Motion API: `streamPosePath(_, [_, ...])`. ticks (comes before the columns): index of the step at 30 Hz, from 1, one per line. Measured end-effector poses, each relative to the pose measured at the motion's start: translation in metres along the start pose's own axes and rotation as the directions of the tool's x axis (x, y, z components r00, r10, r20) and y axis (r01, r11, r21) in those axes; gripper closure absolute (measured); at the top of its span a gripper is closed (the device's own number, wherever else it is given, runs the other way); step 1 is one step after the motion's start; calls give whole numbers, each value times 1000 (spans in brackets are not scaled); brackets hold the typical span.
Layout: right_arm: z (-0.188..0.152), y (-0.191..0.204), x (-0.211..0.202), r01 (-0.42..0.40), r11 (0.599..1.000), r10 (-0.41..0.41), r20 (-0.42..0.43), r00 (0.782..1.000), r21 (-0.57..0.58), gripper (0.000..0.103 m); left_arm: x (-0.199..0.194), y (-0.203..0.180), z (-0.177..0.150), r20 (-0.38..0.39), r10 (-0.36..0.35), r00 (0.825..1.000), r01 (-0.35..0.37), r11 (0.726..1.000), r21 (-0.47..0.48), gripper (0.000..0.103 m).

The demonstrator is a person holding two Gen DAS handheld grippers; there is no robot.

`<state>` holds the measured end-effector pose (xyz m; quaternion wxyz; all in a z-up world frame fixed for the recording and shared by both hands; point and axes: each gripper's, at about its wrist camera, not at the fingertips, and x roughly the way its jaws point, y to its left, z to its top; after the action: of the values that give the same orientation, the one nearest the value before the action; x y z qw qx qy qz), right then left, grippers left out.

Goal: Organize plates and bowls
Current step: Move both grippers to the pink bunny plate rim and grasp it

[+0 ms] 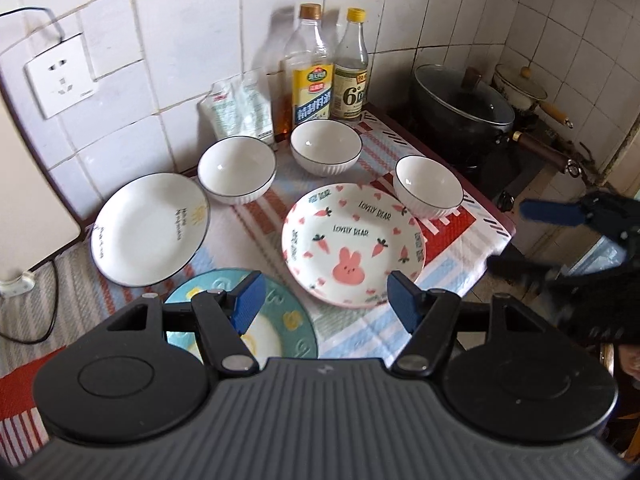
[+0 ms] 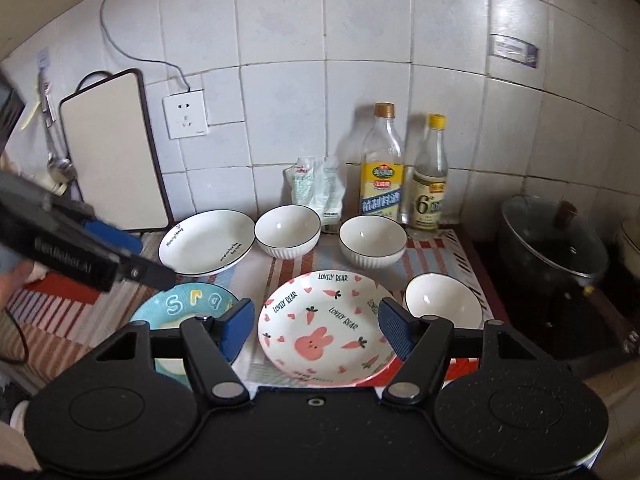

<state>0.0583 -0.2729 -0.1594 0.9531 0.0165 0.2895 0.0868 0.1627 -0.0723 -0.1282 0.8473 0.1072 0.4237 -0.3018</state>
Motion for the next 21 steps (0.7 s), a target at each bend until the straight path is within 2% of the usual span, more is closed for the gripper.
streamPosePath(4, [-16, -30, 32, -17, 998, 18, -8, 1000, 52, 30, 38, -5, 13, -17, 7, 1000, -7, 1000, 0, 38])
streamPosePath(8, [-34, -55, 61, -25, 991, 25, 7, 1000, 131, 30, 81, -4, 19, -75, 36, 997, -35, 999, 7, 39])
streamPosePath(13, [-50, -70, 98, 3, 987, 6, -55, 998, 164, 34, 122, 2, 14, -140, 68, 988, -66, 998, 14, 39])
streamPosePath(18, [-61, -83, 119, 5, 959, 25, -100, 995, 282, 34, 157, 10, 11, -190, 96, 977, -92, 995, 29, 39])
streamPosePath(21, [-67, -84, 128, 24, 952, 14, -123, 992, 305, 35, 170, 12, 12, -200, 100, 975, -91, 994, 55, 39])
